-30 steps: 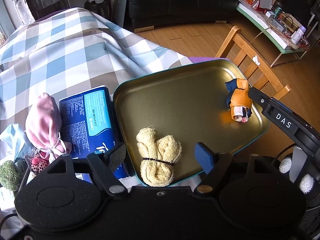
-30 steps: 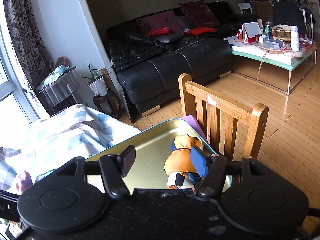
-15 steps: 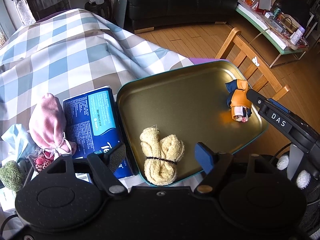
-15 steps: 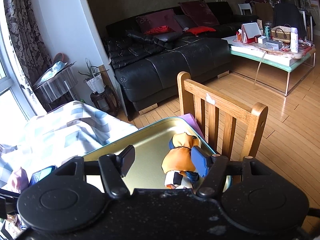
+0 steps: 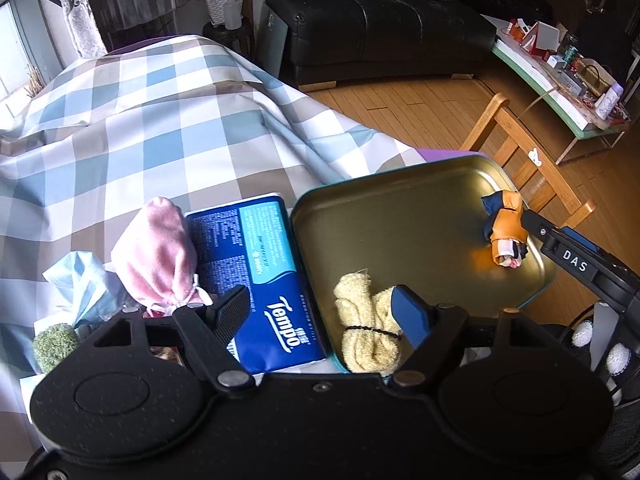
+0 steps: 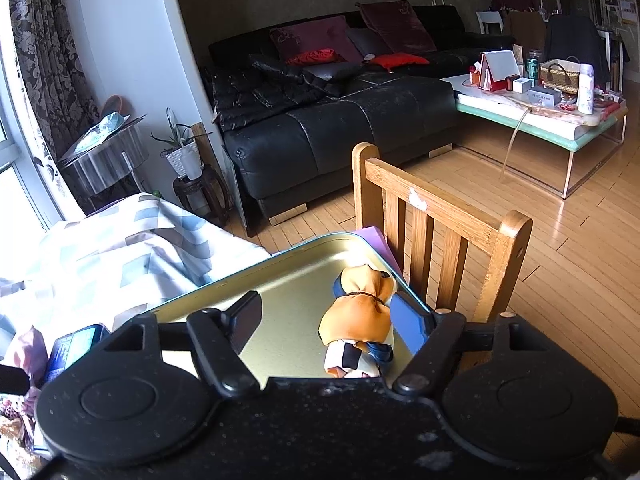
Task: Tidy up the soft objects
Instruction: 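Withdraw both open grippers from the tray back toward the pile, then grasp the green scrubber ball with left gripper while right gripper grasps the lace pouch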
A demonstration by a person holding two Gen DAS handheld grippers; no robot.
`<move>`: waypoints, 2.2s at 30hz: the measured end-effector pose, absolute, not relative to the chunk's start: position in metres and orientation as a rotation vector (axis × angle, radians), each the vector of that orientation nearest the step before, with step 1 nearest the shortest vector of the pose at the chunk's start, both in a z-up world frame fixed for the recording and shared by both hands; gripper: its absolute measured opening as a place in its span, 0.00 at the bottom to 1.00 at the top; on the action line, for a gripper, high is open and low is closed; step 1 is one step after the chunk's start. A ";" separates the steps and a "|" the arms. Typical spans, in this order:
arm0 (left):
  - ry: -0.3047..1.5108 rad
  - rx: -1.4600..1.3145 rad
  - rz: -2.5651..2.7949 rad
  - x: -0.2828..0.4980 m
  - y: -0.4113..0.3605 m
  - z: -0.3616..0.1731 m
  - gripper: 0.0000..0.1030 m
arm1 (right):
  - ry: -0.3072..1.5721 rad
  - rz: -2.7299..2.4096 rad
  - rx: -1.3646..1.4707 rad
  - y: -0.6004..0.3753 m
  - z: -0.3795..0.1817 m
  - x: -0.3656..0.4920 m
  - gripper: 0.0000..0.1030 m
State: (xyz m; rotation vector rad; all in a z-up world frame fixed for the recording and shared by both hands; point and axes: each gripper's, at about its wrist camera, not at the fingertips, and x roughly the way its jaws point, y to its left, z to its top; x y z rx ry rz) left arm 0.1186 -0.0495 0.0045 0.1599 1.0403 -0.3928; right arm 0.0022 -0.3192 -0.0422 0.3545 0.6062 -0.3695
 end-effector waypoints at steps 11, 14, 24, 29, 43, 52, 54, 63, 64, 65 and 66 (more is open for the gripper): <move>0.966 0.062 -0.217 0.125 0.035 0.015 0.72 | 0.634 -0.400 0.292 -0.309 -0.036 0.007 0.76; 0.948 0.032 -0.134 0.125 0.064 0.015 0.73 | 0.647 -0.411 0.252 -0.303 -0.033 0.009 0.78; 0.922 0.015 0.077 0.111 0.131 -0.002 0.80 | 0.696 -0.399 0.016 -0.264 -0.023 0.024 0.93; 0.930 -0.024 0.144 0.102 0.157 -0.012 0.81 | 0.725 -0.281 0.051 -0.234 -0.015 0.030 0.95; 0.949 -0.060 0.192 0.089 0.193 -0.031 0.81 | 0.746 0.309 0.002 -0.070 -0.010 0.045 0.94; 0.941 -0.070 0.194 0.086 0.205 -0.029 0.82 | 0.798 0.447 -0.146 -0.004 -0.036 0.054 0.68; 0.940 -0.070 0.195 0.086 0.207 -0.029 0.82 | 0.819 0.448 -0.157 0.002 -0.043 0.060 0.64; 0.960 -0.088 0.194 0.087 0.212 -0.033 0.82 | 0.795 0.447 -0.264 0.020 -0.060 0.066 0.59; 0.961 -0.087 0.192 0.087 0.212 -0.033 0.82 | 0.777 0.447 -0.284 0.020 -0.059 0.064 0.50; 0.961 -0.089 0.189 0.087 0.212 -0.033 0.82 | 0.767 0.437 -0.308 0.021 -0.058 0.062 0.31; 0.962 -0.091 0.187 0.087 0.212 -0.034 0.82 | 0.763 0.429 -0.322 0.019 -0.056 0.061 0.25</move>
